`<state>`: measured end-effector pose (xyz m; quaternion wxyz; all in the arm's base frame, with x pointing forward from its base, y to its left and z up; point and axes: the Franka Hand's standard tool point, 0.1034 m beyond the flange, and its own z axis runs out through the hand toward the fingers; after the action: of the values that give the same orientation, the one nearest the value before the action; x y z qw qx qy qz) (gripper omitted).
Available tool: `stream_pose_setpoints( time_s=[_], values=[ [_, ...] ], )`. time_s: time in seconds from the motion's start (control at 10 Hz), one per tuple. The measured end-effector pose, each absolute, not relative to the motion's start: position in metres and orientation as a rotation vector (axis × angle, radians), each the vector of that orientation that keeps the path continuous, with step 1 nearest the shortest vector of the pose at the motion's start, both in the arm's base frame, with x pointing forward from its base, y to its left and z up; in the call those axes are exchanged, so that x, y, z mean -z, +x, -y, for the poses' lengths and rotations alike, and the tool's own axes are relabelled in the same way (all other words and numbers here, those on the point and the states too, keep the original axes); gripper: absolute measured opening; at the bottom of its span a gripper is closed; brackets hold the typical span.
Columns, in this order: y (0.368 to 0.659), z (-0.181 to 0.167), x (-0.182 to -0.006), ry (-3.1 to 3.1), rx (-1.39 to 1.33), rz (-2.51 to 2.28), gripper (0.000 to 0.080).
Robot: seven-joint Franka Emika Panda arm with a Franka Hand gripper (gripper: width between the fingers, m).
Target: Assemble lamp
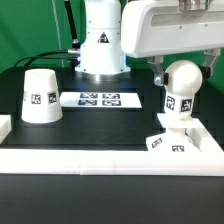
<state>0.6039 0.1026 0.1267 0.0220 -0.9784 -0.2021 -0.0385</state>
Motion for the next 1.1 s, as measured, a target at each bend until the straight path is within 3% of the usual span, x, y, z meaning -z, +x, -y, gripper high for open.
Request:
stream_pose_setpoints(
  time_s=[0.7,1.1],
  values=[
    [0.6044,-0.1030,-0.1269,-3.046,0.122,0.519,0.0577],
    [0.6051,-0.1010,-0.1278,-3.076,0.109,-0.043,0.0579]
  ],
)
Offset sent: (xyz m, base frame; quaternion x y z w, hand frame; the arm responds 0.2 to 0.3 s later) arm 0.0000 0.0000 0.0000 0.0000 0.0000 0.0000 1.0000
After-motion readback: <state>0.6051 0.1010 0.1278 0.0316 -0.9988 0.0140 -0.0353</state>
